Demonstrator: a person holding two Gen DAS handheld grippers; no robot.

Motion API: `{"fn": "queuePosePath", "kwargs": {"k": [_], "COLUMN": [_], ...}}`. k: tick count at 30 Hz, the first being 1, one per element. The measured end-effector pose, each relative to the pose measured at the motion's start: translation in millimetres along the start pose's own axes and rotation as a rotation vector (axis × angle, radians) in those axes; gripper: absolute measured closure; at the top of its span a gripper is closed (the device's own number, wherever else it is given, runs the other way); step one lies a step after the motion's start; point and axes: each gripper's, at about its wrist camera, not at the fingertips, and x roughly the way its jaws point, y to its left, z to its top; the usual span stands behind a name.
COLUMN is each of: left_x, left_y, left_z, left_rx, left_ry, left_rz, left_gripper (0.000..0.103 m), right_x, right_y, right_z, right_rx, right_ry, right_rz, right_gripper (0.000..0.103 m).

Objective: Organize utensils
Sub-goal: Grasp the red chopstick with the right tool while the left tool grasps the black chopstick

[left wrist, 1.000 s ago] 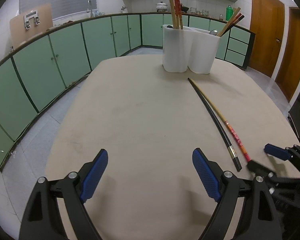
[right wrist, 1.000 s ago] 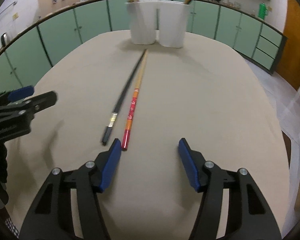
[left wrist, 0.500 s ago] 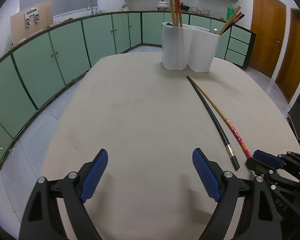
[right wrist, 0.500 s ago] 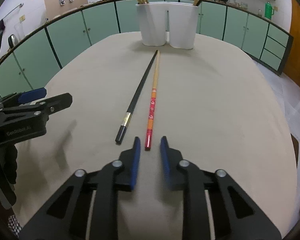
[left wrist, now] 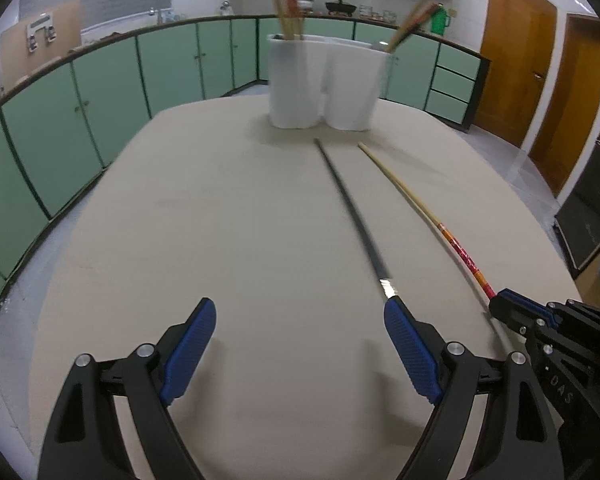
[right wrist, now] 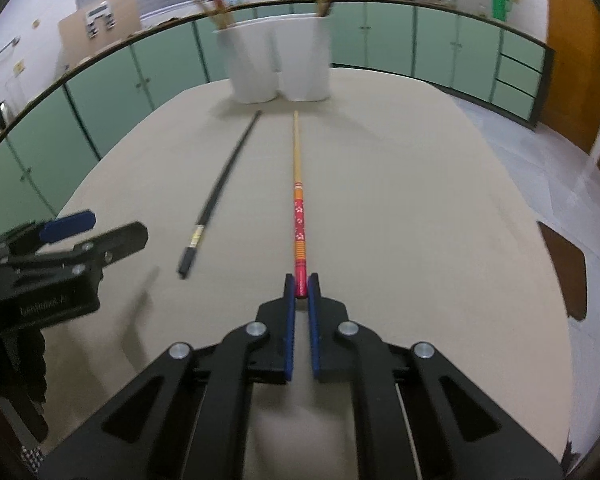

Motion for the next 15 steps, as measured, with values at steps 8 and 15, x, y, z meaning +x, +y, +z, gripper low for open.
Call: {"fn": "queuePosePath", "kwargs": {"k": [8, 15], "left_x": [13.2, 18.8], "left_y": [-28.6, -40.1], "left_z": [-3.8, -5.1], "left_rx": [0.020, 0.021], "left_ry": [0.033, 0.040], "left_rz": [-0.014, 0.009], "left_gripper": [0.028, 0.048], "right_x": [0.0, 2.3], "right_y": [-18.1, -21.2], "right_z": [1.8, 0.4], "right_rx": [0.027, 0.029], "right_ry": [-0.014, -0.014], "right_rz": [-0.013, -0.012], "right_gripper": [0.098, 0.098]}}
